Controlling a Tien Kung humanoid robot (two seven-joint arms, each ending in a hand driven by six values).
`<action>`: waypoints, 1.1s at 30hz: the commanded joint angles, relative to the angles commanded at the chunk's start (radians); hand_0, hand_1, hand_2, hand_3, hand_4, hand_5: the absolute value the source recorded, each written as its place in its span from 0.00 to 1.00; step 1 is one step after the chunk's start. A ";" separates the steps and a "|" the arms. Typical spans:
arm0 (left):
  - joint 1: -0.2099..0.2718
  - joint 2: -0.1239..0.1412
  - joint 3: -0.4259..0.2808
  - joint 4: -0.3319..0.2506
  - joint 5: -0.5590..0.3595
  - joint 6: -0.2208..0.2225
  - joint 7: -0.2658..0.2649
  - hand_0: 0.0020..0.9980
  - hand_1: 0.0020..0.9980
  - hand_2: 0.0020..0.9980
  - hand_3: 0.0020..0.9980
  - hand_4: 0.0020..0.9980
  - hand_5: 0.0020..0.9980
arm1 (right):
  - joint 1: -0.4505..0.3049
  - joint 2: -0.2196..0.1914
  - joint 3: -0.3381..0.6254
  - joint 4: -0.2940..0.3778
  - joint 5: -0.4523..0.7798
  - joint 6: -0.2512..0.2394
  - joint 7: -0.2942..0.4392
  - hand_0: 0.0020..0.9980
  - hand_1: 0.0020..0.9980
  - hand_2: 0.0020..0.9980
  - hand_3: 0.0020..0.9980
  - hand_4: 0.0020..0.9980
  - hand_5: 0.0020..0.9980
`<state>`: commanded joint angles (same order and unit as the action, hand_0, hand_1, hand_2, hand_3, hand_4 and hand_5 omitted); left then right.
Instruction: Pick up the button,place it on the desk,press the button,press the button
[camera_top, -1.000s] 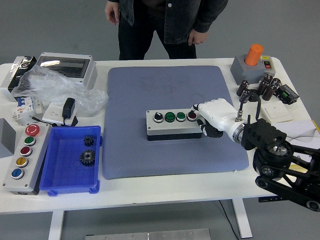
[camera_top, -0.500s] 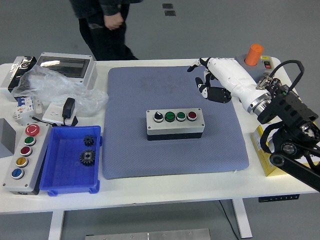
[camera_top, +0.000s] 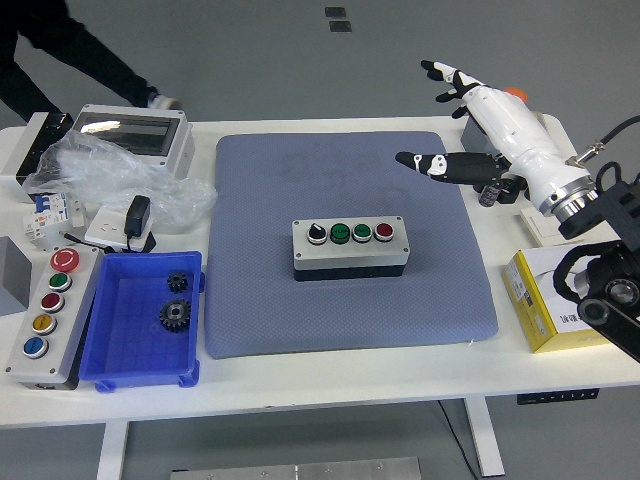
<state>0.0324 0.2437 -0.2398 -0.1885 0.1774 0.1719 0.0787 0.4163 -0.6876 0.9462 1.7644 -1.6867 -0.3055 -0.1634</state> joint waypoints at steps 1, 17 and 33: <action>0.000 0.001 0.000 0.000 -0.001 -0.001 0.001 0.67 0.70 0.62 0.65 0.61 0.39 | -0.018 -0.002 0.020 0.001 0.010 -0.007 0.010 0.91 0.94 1.00 1.00 1.00 0.62; -0.003 0.003 -0.005 0.004 0.005 -0.021 0.034 0.67 0.70 0.62 0.65 0.61 0.39 | -0.179 -0.031 0.307 0.015 0.096 -0.047 0.079 0.91 0.90 0.94 1.00 1.00 0.65; -0.025 0.006 -0.017 -0.003 0.025 -0.049 0.079 0.68 0.71 0.64 0.65 0.61 0.39 | -0.152 -0.036 0.293 0.015 0.006 -0.022 0.034 0.91 0.90 0.94 1.00 1.00 0.65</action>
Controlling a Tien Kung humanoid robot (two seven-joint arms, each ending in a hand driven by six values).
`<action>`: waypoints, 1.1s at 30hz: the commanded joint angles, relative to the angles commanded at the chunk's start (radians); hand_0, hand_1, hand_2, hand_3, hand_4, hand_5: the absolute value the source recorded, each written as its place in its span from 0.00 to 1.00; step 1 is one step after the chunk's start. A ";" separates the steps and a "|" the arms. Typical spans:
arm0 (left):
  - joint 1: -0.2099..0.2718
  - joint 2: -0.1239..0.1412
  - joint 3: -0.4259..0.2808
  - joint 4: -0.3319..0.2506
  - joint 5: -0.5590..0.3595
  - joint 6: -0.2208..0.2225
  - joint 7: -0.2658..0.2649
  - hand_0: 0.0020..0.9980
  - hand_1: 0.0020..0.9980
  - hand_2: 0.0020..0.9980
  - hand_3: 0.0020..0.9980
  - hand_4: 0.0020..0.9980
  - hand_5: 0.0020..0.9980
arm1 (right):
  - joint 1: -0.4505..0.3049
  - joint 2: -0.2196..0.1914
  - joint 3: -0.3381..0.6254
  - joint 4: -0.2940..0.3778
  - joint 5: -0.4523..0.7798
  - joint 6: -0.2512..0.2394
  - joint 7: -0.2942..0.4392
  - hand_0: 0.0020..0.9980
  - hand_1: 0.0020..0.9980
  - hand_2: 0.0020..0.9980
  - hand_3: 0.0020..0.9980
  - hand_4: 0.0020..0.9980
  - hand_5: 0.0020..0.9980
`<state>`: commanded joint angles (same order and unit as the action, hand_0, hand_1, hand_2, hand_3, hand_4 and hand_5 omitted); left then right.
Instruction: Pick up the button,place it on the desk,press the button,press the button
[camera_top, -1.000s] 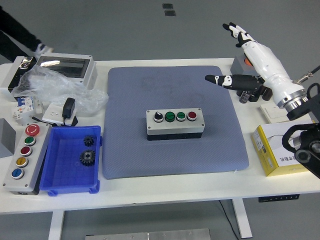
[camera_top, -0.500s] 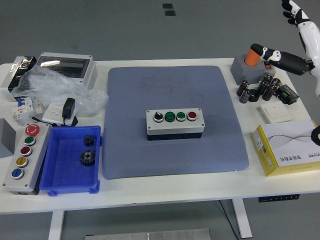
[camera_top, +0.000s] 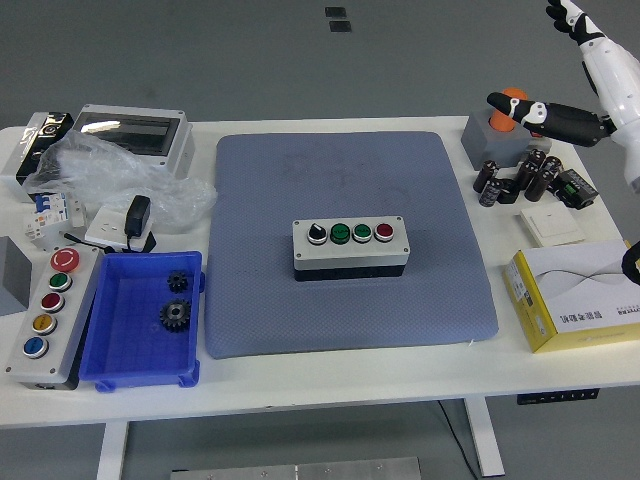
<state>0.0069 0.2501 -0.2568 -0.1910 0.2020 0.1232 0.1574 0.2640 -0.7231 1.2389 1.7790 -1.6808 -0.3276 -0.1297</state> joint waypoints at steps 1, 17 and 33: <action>0.000 -0.001 0.002 0.000 -0.001 -0.003 0.003 0.68 0.71 0.64 0.65 0.61 0.39 | -0.009 0.001 0.012 0.000 0.004 -0.001 0.003 0.91 0.90 0.94 1.00 1.00 0.65; -0.011 0.048 0.059 -0.004 -0.025 -0.146 0.204 0.69 0.73 0.68 0.69 0.62 0.39 | -0.067 0.020 0.031 0.000 -0.043 0.033 -0.044 0.91 0.90 0.93 1.00 1.00 0.62; 0.010 0.063 0.174 0.007 -0.154 -0.190 0.243 0.73 0.78 0.74 0.82 0.63 0.39 | -0.070 0.076 -0.042 0.000 -0.093 0.074 -0.092 0.93 0.91 0.87 0.99 1.00 0.42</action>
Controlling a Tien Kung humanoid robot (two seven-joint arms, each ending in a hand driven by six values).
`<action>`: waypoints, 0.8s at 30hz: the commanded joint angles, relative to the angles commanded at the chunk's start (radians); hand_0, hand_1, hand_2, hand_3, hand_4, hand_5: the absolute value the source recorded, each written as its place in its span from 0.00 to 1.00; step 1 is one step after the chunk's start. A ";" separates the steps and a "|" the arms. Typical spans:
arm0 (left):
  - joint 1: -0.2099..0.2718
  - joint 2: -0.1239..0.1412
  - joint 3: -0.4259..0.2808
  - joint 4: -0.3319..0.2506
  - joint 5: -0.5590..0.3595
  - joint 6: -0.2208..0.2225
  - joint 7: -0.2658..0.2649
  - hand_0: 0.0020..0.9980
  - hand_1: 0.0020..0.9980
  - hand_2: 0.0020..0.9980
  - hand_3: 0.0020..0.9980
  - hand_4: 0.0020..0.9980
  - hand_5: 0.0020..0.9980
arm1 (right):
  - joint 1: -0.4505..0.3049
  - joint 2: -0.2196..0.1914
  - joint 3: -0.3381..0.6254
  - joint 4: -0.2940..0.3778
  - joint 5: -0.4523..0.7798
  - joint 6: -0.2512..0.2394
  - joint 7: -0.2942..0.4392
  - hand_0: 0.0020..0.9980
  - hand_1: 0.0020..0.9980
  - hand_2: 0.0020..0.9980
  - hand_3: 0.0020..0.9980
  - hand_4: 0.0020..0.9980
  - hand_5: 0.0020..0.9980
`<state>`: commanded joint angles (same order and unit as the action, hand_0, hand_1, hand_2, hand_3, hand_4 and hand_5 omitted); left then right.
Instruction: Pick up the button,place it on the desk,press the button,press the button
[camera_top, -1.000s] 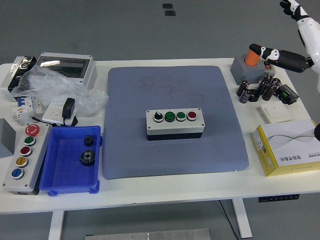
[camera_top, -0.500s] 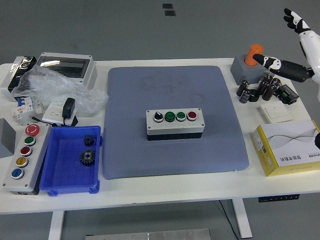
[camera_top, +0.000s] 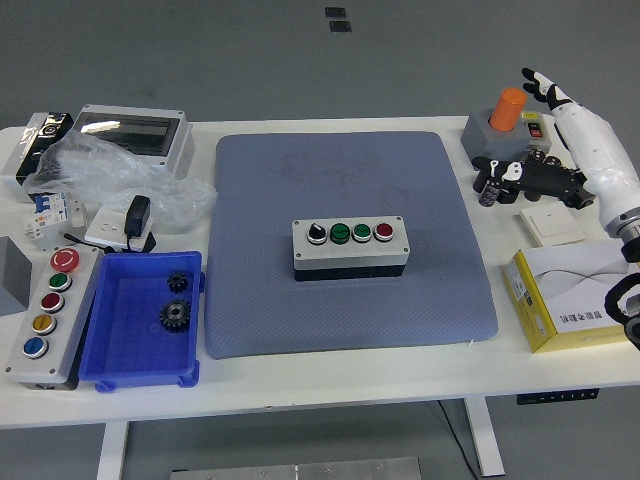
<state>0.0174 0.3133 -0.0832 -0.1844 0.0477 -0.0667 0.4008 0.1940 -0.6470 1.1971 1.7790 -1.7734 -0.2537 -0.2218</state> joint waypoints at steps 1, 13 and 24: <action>0.000 -0.002 0.002 0.000 -0.002 -0.001 0.000 0.73 0.77 0.74 0.83 0.63 0.39 | 0.002 0.005 -0.003 0.000 -0.004 -0.004 -0.008 0.93 0.91 0.86 0.99 1.00 0.40; -0.001 -0.010 -0.040 -0.001 0.018 -0.037 -0.010 0.73 0.77 0.74 0.83 0.65 0.39 | 0.011 0.042 -0.017 -0.003 0.002 -0.030 -0.011 0.92 0.90 0.88 0.97 1.00 0.41; 0.003 -0.034 -0.091 -0.003 0.056 -0.036 -0.011 0.73 0.77 0.74 0.82 0.66 0.38 | 0.012 0.058 0.004 -0.035 0.077 -0.056 0.056 0.92 0.90 0.86 0.94 1.00 0.43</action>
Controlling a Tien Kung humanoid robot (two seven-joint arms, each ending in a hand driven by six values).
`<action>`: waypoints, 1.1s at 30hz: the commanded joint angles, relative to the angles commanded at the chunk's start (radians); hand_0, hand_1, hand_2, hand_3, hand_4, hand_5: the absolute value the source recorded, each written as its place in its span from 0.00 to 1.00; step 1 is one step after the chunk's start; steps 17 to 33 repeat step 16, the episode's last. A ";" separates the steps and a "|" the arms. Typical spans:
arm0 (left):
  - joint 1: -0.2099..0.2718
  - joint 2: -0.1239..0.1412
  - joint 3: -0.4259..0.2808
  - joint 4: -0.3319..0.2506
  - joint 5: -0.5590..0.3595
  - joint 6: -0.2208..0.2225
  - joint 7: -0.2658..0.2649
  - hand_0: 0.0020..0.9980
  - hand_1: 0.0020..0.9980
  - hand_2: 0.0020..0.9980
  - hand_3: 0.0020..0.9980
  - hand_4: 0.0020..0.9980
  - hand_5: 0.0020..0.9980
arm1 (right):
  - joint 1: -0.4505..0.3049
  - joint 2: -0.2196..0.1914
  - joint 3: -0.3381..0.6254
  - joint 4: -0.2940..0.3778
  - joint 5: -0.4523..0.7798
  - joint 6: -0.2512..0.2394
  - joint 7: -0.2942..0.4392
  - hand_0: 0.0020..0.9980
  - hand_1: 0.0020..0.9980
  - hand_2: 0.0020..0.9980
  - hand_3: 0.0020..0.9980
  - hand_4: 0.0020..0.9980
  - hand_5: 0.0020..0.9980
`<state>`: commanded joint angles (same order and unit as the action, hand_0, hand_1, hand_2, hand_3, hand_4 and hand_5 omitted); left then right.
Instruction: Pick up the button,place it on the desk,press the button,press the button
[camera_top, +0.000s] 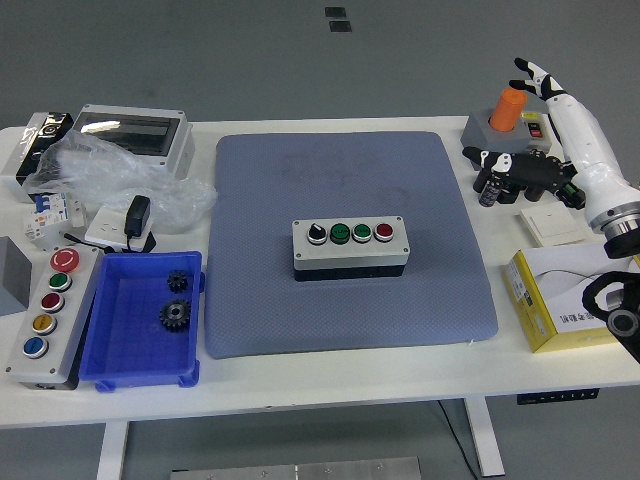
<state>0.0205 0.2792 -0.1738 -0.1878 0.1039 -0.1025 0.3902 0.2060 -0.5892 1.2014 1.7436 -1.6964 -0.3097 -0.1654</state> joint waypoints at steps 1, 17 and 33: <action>0.000 -0.002 -0.008 -0.001 0.006 0.001 0.000 0.73 0.77 0.74 0.81 0.66 0.39 | -0.001 -0.001 0.004 -0.004 0.025 -0.003 0.013 0.92 0.89 0.85 0.94 1.00 0.44; -0.001 -0.012 -0.046 -0.007 0.036 0.000 -0.007 0.73 0.77 0.73 0.81 0.67 0.39 | 0.010 0.004 0.036 -0.026 0.268 -0.028 0.120 0.90 0.89 0.85 0.93 1.00 0.50; -0.001 -0.012 -0.046 -0.007 0.036 0.000 -0.007 0.73 0.77 0.73 0.81 0.67 0.39 | 0.010 0.004 0.036 -0.026 0.268 -0.028 0.120 0.90 0.89 0.85 0.93 1.00 0.50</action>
